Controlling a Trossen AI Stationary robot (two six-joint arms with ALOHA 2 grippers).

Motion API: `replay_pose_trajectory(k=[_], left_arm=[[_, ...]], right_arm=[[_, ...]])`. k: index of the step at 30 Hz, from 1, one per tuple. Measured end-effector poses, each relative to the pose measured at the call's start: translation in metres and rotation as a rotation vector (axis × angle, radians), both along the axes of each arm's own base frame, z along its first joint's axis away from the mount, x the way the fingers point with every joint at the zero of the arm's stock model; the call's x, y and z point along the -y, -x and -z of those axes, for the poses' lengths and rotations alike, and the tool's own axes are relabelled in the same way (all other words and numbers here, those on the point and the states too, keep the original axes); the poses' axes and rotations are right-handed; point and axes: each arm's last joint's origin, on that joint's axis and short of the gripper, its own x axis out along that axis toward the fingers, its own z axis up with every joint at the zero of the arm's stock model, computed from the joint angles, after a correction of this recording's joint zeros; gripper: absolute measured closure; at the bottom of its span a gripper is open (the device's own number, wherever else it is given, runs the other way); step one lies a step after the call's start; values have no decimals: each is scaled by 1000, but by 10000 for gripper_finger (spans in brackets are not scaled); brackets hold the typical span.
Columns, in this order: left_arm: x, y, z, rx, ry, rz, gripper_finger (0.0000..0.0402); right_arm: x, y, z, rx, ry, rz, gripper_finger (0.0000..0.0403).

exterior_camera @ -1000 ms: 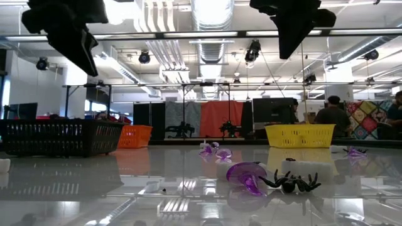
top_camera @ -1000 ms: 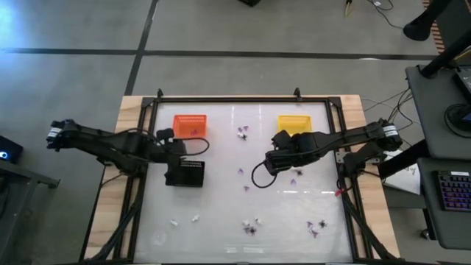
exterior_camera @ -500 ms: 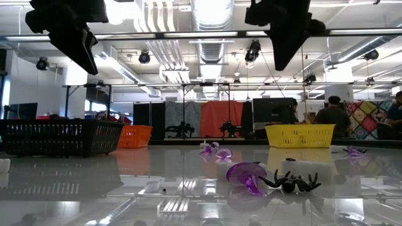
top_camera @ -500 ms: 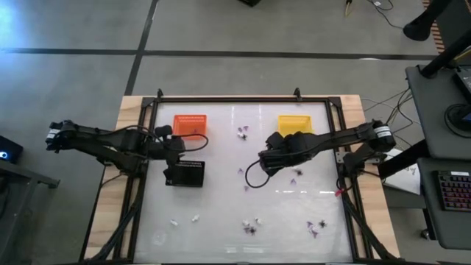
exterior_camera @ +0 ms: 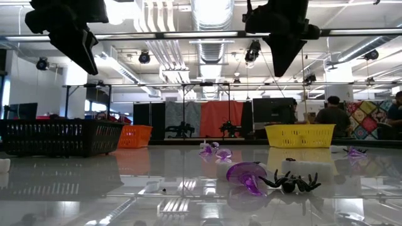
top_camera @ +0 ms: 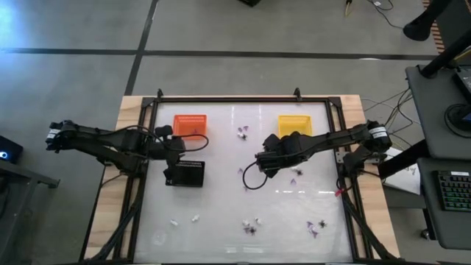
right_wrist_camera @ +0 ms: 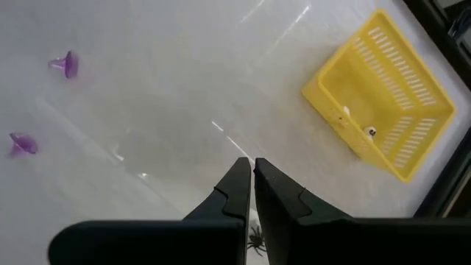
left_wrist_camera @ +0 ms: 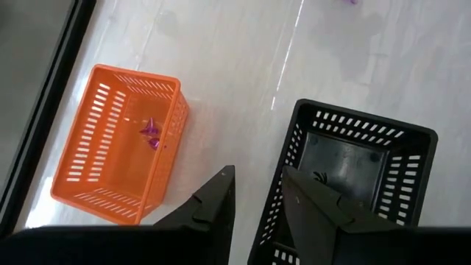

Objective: Sort Halloween decoration
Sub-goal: Put the white skeleton toy into the yellow bin

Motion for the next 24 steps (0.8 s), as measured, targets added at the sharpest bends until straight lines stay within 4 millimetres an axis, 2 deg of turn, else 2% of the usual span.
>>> replay_pose_trajectory(k=[24], left_arm=[[0, 0, 0, -11, -15, 28, 306]], right_arm=[[-1, -5, 0, 66, -12, 27, 390]])
